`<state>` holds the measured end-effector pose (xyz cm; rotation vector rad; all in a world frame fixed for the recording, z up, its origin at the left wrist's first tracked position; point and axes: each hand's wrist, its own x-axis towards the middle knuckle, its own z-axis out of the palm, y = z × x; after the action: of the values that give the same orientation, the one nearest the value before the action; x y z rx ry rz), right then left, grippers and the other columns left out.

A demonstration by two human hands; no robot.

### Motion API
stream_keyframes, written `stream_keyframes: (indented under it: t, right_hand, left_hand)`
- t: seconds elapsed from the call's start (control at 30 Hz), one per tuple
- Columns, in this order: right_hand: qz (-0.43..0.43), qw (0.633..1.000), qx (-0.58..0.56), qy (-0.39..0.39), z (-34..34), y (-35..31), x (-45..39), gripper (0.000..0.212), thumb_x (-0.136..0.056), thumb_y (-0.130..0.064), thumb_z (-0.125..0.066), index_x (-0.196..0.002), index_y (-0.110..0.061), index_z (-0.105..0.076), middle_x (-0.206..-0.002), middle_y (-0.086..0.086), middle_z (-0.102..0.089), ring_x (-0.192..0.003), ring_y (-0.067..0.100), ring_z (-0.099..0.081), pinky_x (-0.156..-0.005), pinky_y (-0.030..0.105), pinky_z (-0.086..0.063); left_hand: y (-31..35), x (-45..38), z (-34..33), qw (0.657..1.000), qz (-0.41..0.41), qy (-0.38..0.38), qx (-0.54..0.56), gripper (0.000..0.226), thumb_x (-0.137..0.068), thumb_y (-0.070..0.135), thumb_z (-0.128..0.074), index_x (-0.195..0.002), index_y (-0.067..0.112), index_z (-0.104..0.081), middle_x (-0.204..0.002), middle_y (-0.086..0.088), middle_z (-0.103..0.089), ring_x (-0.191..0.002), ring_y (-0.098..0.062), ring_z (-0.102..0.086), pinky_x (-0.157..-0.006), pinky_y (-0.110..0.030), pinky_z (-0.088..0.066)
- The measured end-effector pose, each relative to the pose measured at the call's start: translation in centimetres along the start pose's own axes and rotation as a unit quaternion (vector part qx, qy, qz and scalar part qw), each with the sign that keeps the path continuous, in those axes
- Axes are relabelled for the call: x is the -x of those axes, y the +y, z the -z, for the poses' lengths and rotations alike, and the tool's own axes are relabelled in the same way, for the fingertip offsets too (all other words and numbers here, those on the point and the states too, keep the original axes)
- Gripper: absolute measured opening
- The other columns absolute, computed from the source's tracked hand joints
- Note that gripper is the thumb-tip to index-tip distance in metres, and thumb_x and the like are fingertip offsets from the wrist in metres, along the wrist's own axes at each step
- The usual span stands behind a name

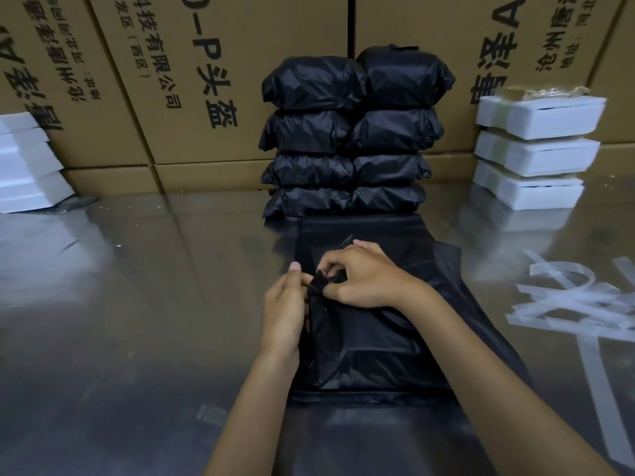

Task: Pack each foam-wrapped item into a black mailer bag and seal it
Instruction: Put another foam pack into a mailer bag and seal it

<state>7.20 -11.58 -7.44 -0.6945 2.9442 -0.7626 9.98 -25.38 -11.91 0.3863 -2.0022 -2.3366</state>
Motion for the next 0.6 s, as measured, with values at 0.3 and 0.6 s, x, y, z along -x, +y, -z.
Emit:
stream_keyframes:
  t: [0.3,0.6]
  right_hand:
    - [0.015,0.993,-0.108,0.054,0.3,0.6,0.5,0.016,-0.081,-0.021,-0.075,-0.077,-0.029,-0.062,-0.085,-0.006,-0.072,-0.094,0.007,-0.062,-0.106,0.019,-0.019]
    - [-0.017,0.978,-0.208,-0.001,1.3,0.9,0.4,0.020,-0.082,-0.039,-0.069,-0.073,-0.022,-0.076,-0.082,0.002,-0.074,-0.085,0.013,-0.066,-0.087,0.031,-0.048]
  left_hand:
    - [0.8,0.0,1.3,0.989,-0.038,-0.093,-0.108,0.021,-0.087,0.004,-0.063,-0.075,0.020,-0.057,-0.057,0.004,-0.049,-0.047,-0.009,-0.045,-0.037,-0.022,-0.032]
    - [0.5,-0.1,1.8,0.958,-0.208,-0.120,-0.158,0.029,-0.092,-0.006,-0.057,-0.076,0.018,-0.054,-0.075,-0.005,-0.063,-0.056,-0.016,-0.047,-0.036,-0.025,-0.036]
